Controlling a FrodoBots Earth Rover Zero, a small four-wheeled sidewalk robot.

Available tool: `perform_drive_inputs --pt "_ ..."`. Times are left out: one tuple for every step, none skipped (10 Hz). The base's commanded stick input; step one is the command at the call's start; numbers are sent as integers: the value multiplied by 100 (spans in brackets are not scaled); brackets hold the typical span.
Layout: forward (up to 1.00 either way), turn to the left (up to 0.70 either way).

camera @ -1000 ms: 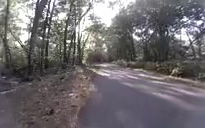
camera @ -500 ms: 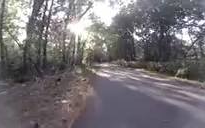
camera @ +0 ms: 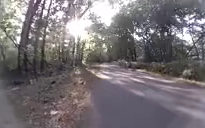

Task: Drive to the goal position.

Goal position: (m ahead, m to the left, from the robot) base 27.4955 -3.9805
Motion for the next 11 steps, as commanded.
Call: perform_drive_inputs --pt "70 -1" --pt "70 -1" --pt "70 -1" --pt "70 -1" --pt "70 -1" --pt "70 -1" --pt "70 -1" --pt "70 -1" --pt "70 -1" --pt "70 -1" --pt "70 -1"
